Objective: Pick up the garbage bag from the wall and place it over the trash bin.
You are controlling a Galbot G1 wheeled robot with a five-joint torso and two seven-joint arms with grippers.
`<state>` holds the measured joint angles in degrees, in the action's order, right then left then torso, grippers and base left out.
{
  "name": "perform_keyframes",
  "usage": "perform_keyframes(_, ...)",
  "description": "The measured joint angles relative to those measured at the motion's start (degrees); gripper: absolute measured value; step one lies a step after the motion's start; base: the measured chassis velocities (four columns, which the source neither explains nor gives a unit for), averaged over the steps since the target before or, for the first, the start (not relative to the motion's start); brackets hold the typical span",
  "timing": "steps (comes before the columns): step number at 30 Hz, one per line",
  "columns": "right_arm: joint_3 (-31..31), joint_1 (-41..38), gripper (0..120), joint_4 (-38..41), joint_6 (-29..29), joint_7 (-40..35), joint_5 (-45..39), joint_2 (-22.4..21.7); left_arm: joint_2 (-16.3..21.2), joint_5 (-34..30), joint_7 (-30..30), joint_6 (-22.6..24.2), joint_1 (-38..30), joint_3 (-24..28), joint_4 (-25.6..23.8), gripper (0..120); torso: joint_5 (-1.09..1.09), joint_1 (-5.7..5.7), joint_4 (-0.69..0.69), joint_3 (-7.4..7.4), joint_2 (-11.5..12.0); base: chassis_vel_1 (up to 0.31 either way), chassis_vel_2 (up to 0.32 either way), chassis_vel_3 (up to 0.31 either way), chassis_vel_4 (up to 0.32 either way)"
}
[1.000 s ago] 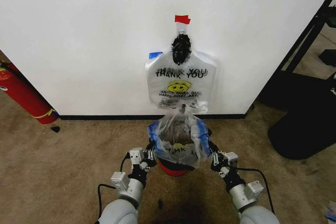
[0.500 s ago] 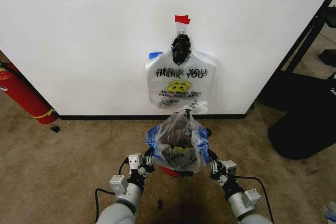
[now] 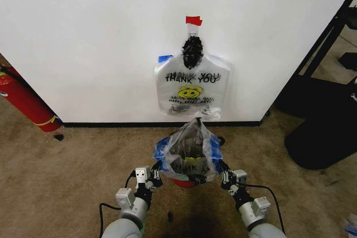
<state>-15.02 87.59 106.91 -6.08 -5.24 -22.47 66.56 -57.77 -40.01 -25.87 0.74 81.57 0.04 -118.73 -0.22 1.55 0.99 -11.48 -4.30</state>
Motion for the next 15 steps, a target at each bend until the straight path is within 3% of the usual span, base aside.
perform_keyframes(15,0.6,-4.3,0,-4.0,2.4,-0.9,-2.8,0.6,-1.8,-0.5,0.2,0.1,-2.0,0.7,3.3,0,0.00,0.01,0.00,0.00,0.0,0.000,0.000,0.000,0.000)
